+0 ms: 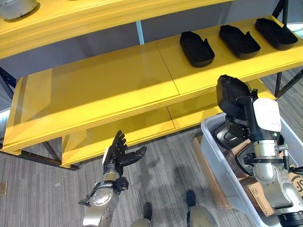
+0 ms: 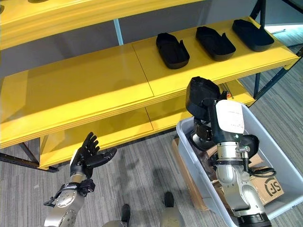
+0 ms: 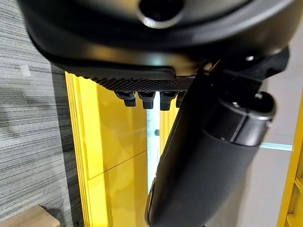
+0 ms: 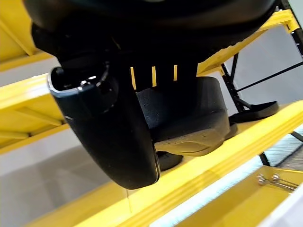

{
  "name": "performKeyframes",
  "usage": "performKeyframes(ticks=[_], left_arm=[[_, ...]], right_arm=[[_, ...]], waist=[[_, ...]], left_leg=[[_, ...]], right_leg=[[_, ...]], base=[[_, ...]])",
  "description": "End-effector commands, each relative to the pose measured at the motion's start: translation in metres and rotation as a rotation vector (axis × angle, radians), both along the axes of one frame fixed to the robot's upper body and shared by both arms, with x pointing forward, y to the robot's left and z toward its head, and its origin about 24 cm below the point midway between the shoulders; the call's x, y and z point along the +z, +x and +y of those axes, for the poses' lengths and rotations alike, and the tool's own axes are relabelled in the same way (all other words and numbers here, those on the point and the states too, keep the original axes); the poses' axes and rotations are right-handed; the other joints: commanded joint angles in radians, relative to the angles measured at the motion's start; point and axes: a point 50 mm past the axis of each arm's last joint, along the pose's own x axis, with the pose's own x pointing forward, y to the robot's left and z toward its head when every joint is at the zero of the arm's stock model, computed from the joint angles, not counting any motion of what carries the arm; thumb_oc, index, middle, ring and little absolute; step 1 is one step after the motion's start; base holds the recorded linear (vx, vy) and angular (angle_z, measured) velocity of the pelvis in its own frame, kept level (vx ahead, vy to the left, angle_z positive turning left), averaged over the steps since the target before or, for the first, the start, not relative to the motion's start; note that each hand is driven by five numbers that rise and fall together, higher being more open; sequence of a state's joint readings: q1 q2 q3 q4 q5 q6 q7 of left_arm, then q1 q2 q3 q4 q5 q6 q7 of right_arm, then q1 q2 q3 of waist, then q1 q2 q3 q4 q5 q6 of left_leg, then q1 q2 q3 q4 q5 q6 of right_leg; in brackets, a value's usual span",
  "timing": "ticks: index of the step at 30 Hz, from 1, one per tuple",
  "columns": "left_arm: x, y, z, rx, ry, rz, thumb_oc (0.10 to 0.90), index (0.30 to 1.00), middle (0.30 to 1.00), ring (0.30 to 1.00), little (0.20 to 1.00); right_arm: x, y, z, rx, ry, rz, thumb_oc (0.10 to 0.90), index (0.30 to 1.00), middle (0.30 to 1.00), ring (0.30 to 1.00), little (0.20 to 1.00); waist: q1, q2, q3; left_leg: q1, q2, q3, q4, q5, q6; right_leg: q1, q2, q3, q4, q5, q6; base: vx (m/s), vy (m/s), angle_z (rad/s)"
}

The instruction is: Move parts from the plastic box to the shelf.

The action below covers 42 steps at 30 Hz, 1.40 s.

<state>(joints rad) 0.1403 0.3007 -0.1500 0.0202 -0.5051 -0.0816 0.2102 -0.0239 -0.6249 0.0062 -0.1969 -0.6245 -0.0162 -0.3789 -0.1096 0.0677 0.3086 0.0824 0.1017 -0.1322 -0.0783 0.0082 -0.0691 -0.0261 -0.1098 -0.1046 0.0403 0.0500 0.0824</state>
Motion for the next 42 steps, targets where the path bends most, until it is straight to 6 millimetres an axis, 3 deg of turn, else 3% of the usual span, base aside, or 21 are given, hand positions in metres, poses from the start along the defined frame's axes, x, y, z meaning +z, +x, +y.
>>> performKeyframes(ticks=[1, 7, 14, 16, 17, 18, 19, 21, 23, 24, 26, 27, 29, 30, 33, 37, 38, 42], left_arm=[[0.036, 0.003, 0.016, 0.02, 0.059, -0.191, 0.9, 1.0, 1.0, 1.0, 1.0], [0.04, 0.004, 0.017, 0.017, 0.065, -0.209, 0.9, 1.0, 1.0, 1.0, 1.0], [0.044, 0.006, 0.018, 0.022, 0.059, -0.22, 0.9, 1.0, 1.0, 1.0, 1.0], [0.042, 0.006, 0.019, 0.034, 0.039, -0.211, 0.9, 1.0, 1.0, 1.0, 1.0], [0.042, 0.006, 0.019, 0.034, 0.039, -0.211, 0.9, 1.0, 1.0, 1.0, 1.0], [0.041, 0.006, 0.018, 0.033, 0.033, -0.209, 0.9, 1.0, 1.0, 1.0, 1.0], [0.041, 0.007, 0.015, 0.026, 0.004, -0.204, 0.9, 1.0, 1.0, 1.0, 1.0], [0.039, 0.006, 0.013, 0.016, -0.002, -0.192, 0.9, 1.0, 1.0, 1.0, 1.0], [0.035, 0.005, 0.012, 0.002, -0.004, -0.169, 0.9, 1.0, 1.0, 1.0, 1.0], [0.034, 0.004, 0.012, -0.004, -0.007, -0.165, 0.9, 1.0, 1.0, 1.0, 1.0], [0.033, 0.003, 0.011, -0.026, 0.009, -0.16, 0.9, 1.0, 1.0, 1.0, 1.0], [0.033, 0.004, 0.01, -0.028, 0.008, -0.16, 0.9, 1.0, 1.0, 1.0, 1.0], [0.034, 0.005, 0.008, -0.045, 0.027, -0.166, 0.9, 1.0, 1.0, 1.0, 1.0], [0.033, 0.005, 0.008, -0.045, 0.029, -0.165, 0.9, 1.0, 1.0, 1.0, 1.0], [0.034, 0.004, 0.007, -0.041, 0.019, -0.173, 0.9, 1.0, 1.0, 1.0, 1.0], [0.042, 0.007, 0.008, -0.046, 0.043, -0.209, 0.9, 1.0, 1.0, 1.0, 1.0], [0.044, 0.009, 0.006, -0.054, 0.039, -0.218, 0.9, 1.0, 1.0, 1.0, 1.0], [0.055, 0.018, 0.006, -0.062, 0.055, -0.265, 0.9, 1.0, 1.0, 1.0, 1.0]], right_arm=[[0.062, 0.0, 0.019, 0.104, -0.032, -0.346, 0.4, 0.3, 0.3, 0.3, 0.3], [0.065, 0.003, 0.022, 0.116, -0.045, -0.353, 0.4, 0.3, 0.3, 0.3, 0.3], [0.074, 0.006, 0.023, 0.131, -0.087, -0.381, 0.4, 0.3, 0.3, 0.3, 0.3], [0.075, 0.006, 0.024, 0.142, -0.092, -0.387, 0.4, 0.3, 0.3, 0.3, 0.3], [0.075, 0.006, 0.023, 0.142, -0.092, -0.388, 0.4, 0.3, 0.3, 0.3, 0.3], [0.076, 0.006, 0.023, 0.144, -0.091, -0.387, 0.4, 0.3, 0.3, 0.3, 0.3], [0.077, 0.005, 0.022, 0.151, -0.084, -0.389, 0.4, 0.3, 0.3, 0.3, 0.3], [0.077, 0.002, 0.018, 0.134, -0.087, -0.392, 0.4, 0.3, 0.3, 0.3, 0.3], [0.074, -0.002, 0.011, 0.096, -0.094, -0.379, 0.4, 0.3, 0.3, 0.3, 0.3], [0.072, -0.005, 0.004, 0.064, -0.099, -0.371, 0.4, 0.3, 0.3, 0.3, 0.3], [0.07, -0.008, -0.001, 0.044, -0.105, -0.366, 0.4, 0.3, 0.3, 0.3, 0.3], [0.07, -0.009, -0.001, 0.042, -0.106, -0.366, 0.4, 0.3, 0.3, 0.3, 0.3], [0.068, -0.01, -0.001, 0.045, -0.116, -0.362, 0.4, 0.3, 0.3, 0.3, 0.3], [0.066, -0.009, -0.001, 0.04, -0.119, -0.352, 0.4, 0.3, 0.3, 0.3, 0.3], [0.063, -0.011, -0.004, 0.029, -0.126, -0.334, 0.4, 0.3, 0.3, 0.3, 0.3], [0.059, -0.012, -0.001, 0.032, -0.123, -0.313, 0.4, 0.3, 0.3, 0.3, 0.3], [0.059, -0.011, 0.0, 0.034, -0.113, -0.311, 0.4, 0.3, 0.3, 0.3, 0.3], [0.061, -0.005, 0.011, 0.066, -0.071, -0.336, 0.4, 0.3, 0.3, 0.3, 0.3]], waist=[[0.015, -0.029, -0.168], [0.016, -0.018, -0.161], [0.01, -0.02, -0.159], [0.022, -0.038, -0.154], [0.02, -0.038, -0.153], [0.031, -0.046, -0.144], [0.062, -0.083, -0.098], [0.061, -0.1, -0.069], [0.056, -0.103, -0.054], [0.05, -0.096, -0.055], [0.061, -0.084, -0.049], [0.062, -0.087, -0.051], [0.082, -0.071, -0.05], [0.092, -0.068, -0.058], [0.097, -0.064, -0.08], [0.115, -0.062, -0.136], [0.115, -0.066, -0.142], [0.111, -0.114, -0.162]], left_leg=[[0.115, 0.019, 0.079, 0.017, -0.108, 0.016], [0.11, 0.02, 0.077, 0.003, -0.098, 0.012], [0.094, 0.082, 0.077, 0.08, -0.105, -0.011], [0.039, 0.109, 0.064, 0.23, -0.002, -0.031], [0.032, 0.109, 0.059, 0.239, -0.003, -0.032], [-0.005, 0.104, 0.044, 0.311, 0.051, -0.03], [-0.133, 0.046, -0.006, 0.556, 0.143, 0.0], [-0.228, 0.018, -0.001, 0.698, 0.151, 0.028], [-0.319, 0.049, 0.07, 0.657, 0.123, 0.021], [-0.338, 0.089, 0.122, 0.57, 0.115, 0.002], [-0.383, 0.104, 0.15, 0.365, 0.155, -0.028], [-0.371, 0.1, 0.153, 0.34, 0.167, -0.03], [-0.395, 0.098, 0.171, 0.062, 0.241, -0.055], [-0.396, 0.099, 0.163, 0.001, 0.25, -0.059], [-0.403, 0.114, 0.189, -0.002, 0.268, -0.082], [-0.35, 0.12, 0.193, 0.004, 0.3, -0.086], [-0.354, 0.111, 0.193, 0.039, 0.288, -0.079], [-0.434, 0.039, 0.228, 0.258, 0.128, -0.004]], right_leg=[[-0.128, -0.018, 0.069, 0.094, -0.05, 0.062], [-0.147, -0.02, 0.068, 0.127, -0.069, 0.057], [-0.17, 0.035, 0.056, 0.236, -0.157, 0.013], [-0.125, 0.076, 0.05, 0.218, -0.179, -0.024], [-0.124, 0.076, 0.047, 0.214, -0.176, -0.026], [-0.103, 0.082, 0.048, 0.205, -0.176, -0.04], [-0.05, 0.087, 0.046, 0.167, -0.171, -0.081], [-0.026, 0.089, 0.031, 0.153, -0.176, -0.101], [0.001, 0.077, 0.003, 0.15, -0.194, -0.106], [0.021, 0.074, -0.019, 0.146, -0.212, -0.1], [0.038, 0.079, -0.033, 0.139, -0.22, -0.085], [0.039, 0.075, -0.033, 0.138, -0.221, -0.086], [0.086, 0.092, -0.033, 0.141, -0.26, -0.063], [0.115, 0.089, -0.021, 0.134, -0.278, -0.054], [0.18, 0.075, 0.002, 0.106, -0.303, -0.041], [0.261, 0.015, 0.059, 0.049, -0.31, -0.012], [0.273, -0.005, 0.057, 0.038, -0.303, 0.0], [0.243, -0.113, 0.071, 0.034, -0.218, 0.057]], base=[[0.0, 0.0, 0.0], [0.0, -0.02, 0.02], [0.04, -0.167, 0.07], [0.07, -0.276, 0.17], [0.03, -0.174, 0.31], [-0.01, -0.33, 0.39], [-0.02, -0.384, 0.38], [-0.03, -0.289, 0.47], [0.08, -0.118, 0.6], [0.17, 0.004, 0.75], [0.2, 0.047, 0.79], [0.2, 0.048, 0.65], [0.39, 0.106, 0.38], [0.36, 0.108, 0.09], [0.35, 0.147, -0.37], [0.52, 0.307, -0.6], [0.29, 0.213, -0.72], [0.36, 0.335, -0.42]])
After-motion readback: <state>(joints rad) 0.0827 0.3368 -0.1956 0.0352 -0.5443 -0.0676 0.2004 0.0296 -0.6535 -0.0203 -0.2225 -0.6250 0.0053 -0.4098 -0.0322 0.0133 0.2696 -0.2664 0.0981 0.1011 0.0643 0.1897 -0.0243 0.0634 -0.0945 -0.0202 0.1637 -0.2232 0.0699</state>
